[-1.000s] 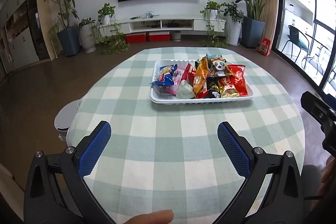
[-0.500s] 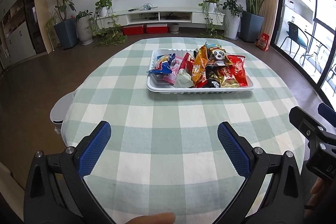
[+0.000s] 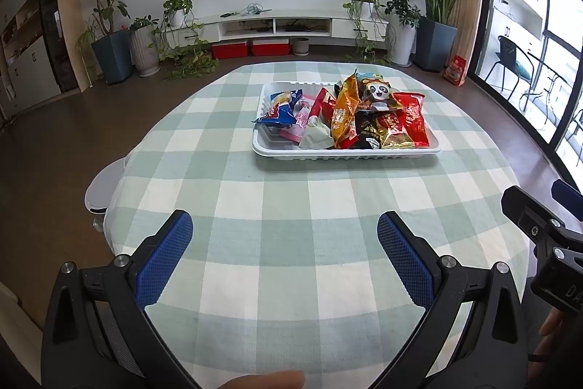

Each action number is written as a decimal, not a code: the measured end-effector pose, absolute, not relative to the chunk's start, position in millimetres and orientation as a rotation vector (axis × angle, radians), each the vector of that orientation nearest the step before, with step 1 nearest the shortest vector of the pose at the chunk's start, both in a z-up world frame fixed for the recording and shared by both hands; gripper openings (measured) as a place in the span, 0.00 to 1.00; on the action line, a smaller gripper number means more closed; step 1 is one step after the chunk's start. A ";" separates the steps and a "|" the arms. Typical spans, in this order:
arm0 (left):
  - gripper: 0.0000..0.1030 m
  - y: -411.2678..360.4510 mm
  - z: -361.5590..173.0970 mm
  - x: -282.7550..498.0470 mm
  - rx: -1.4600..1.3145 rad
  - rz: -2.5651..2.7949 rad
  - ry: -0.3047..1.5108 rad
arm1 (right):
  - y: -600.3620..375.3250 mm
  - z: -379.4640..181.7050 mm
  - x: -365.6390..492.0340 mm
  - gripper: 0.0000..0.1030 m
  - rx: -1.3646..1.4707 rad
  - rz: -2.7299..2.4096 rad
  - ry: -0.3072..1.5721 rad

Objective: Organize snacks

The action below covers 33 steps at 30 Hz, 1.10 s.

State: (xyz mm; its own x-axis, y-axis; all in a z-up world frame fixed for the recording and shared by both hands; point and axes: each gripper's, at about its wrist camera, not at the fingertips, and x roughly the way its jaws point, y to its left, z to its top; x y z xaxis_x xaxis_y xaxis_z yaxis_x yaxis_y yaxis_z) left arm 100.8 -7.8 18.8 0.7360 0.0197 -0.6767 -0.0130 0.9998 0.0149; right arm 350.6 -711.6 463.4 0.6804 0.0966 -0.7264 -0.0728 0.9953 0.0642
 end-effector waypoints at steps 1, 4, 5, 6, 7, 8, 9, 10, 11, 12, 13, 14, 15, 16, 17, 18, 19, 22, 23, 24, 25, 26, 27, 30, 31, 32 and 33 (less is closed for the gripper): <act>1.00 -9.0 17.8 100.4 0.010 0.016 0.744 | -711.8 463.2 350.7 1.00 0.030 0.095 0.818; 1.00 -11.0 17.0 100.0 0.011 0.011 0.746 | -711.5 463.3 350.6 1.00 0.032 0.095 0.818; 1.00 -10.9 17.0 100.0 0.010 0.010 0.747 | -711.5 463.4 350.6 1.00 0.031 0.095 0.818; 1.00 -11.1 16.8 99.9 0.009 0.009 0.747 | -711.6 463.5 350.5 1.00 0.032 0.096 0.819; 1.00 -11.5 17.2 99.8 0.009 0.009 0.747 | -711.7 463.4 350.3 1.00 0.031 0.096 0.820; 1.00 -11.4 17.2 99.8 0.009 0.010 0.748 | -711.5 463.8 350.4 1.00 0.031 0.095 0.818; 1.00 -11.5 17.1 99.7 0.008 0.009 0.748 | -711.5 463.8 350.4 1.00 0.031 0.096 0.817; 1.00 -11.3 17.3 99.7 0.008 0.008 0.747 | -711.6 463.9 350.4 1.00 0.032 0.096 0.818; 1.00 -11.2 17.4 99.7 0.007 0.010 0.746 | -711.5 464.0 350.3 1.00 0.032 0.095 0.818; 1.00 -11.3 17.3 99.7 0.007 0.010 0.746 | -711.6 464.1 350.3 1.00 0.032 0.095 0.818; 1.00 -11.1 17.3 99.9 0.008 0.009 0.748 | -711.6 464.1 350.4 1.00 0.032 0.096 0.818; 1.00 -12.0 16.8 99.6 0.009 0.008 0.747 | -711.8 463.9 350.2 1.00 0.032 0.096 0.819; 1.00 -11.1 17.4 99.7 0.009 0.009 0.746 | -711.6 464.4 350.3 1.00 0.032 0.095 0.818; 1.00 -11.0 17.4 99.8 0.009 0.010 0.747 | -711.7 464.5 350.3 1.00 0.031 0.095 0.818; 1.00 -10.9 17.4 99.8 0.008 0.007 0.748 | -711.7 464.5 350.4 1.00 0.031 0.095 0.819; 1.00 -12.4 16.5 99.4 0.008 0.006 0.748 | -711.7 464.6 350.3 1.00 0.031 0.096 0.819; 1.00 -11.7 17.7 99.9 0.009 0.007 0.749 | -711.8 464.6 350.2 1.00 0.031 0.096 0.818; 1.00 -11.7 17.7 100.0 0.008 0.006 0.749 | -711.8 464.8 350.2 1.00 0.031 0.096 0.819; 1.00 -11.7 17.7 99.9 0.008 0.007 0.748 | -711.7 465.1 350.2 1.00 0.030 0.095 0.819; 1.00 -12.0 17.6 99.8 0.008 0.007 0.748 | -711.8 465.3 350.1 1.00 0.031 0.095 0.819; 1.00 -11.8 17.7 99.9 0.007 0.005 0.749 | -711.9 465.3 350.0 1.00 0.031 0.095 0.819; 1.00 -11.7 17.8 99.9 0.007 0.006 0.749 | -711.8 465.4 350.2 1.00 0.031 0.095 0.819; 1.00 -13.0 17.0 99.5 0.007 0.007 0.749 | -711.8 465.5 350.2 1.00 0.031 0.095 0.820; 1.00 -12.8 17.3 99.4 0.005 0.004 0.749 | -711.8 465.9 350.1 1.00 0.030 0.095 0.819; 1.00 -12.4 17.8 99.6 0.005 0.004 0.749 | -711.9 466.0 350.1 1.00 0.030 0.095 0.819; 1.00 -12.2 17.9 99.7 0.005 0.004 0.749 | -711.9 466.0 350.1 1.00 0.031 0.096 0.820; 1.00 -12.4 17.8 99.6 0.005 0.003 0.749 | -711.9 466.1 350.1 1.00 0.031 0.095 0.820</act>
